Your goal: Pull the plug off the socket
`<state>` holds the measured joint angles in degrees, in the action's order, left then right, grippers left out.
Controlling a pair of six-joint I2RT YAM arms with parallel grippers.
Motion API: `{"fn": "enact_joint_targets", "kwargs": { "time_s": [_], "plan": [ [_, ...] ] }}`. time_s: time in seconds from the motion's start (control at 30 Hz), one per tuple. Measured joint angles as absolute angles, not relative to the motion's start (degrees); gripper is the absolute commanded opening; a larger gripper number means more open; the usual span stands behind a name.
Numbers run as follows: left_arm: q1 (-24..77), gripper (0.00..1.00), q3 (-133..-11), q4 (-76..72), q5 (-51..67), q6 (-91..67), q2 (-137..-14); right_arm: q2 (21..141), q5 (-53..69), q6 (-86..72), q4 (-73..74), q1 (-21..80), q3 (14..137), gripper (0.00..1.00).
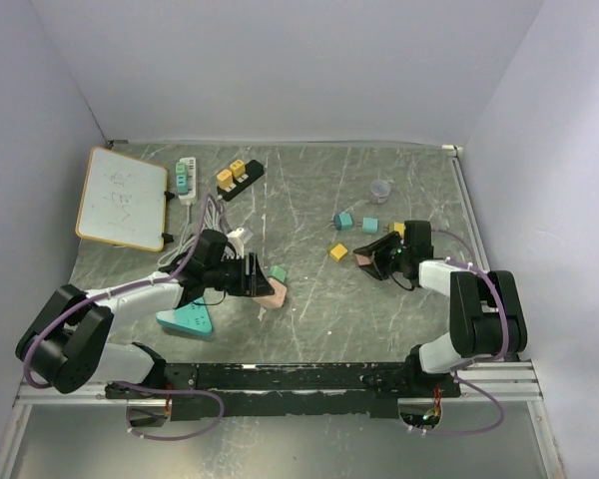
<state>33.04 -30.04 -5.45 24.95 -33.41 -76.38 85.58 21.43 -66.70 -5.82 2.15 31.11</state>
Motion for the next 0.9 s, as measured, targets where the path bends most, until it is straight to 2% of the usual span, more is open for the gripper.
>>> {"fn": "enact_joint_targets", "kwargs": {
  "time_s": [0.1, 0.2, 0.37, 0.73, 0.9],
  "plan": [
    [33.0, 0.24, -30.0, -5.3, 25.2, -32.6, -76.1, 84.6, 21.6, -67.0, -6.2, 1.9, 29.8, 0.74],
    [33.1, 0.24, -30.0, -4.7, 25.0, -31.4, -75.3, 81.9, 21.2, -65.9, -5.9, 1.7, 29.2, 0.82],
    [34.9, 0.23, -31.9, -1.2, 21.5, -27.7, -73.8, 77.7, 21.0, -60.5, -5.1, 1.4, 29.2, 0.83],
    [42.9, 0.22, -34.0, 0.8, 11.5, -12.0, -67.2, 72.5, 21.1, -38.4, 5.3, 1.3, 32.9, 0.83],
    [44.1, 0.20, -34.0, 2.0, 10.8, -8.1, -67.3, 66.4, 30.6, -31.0, 1.6, 2.1, 32.0, 0.82]
  ]
}}
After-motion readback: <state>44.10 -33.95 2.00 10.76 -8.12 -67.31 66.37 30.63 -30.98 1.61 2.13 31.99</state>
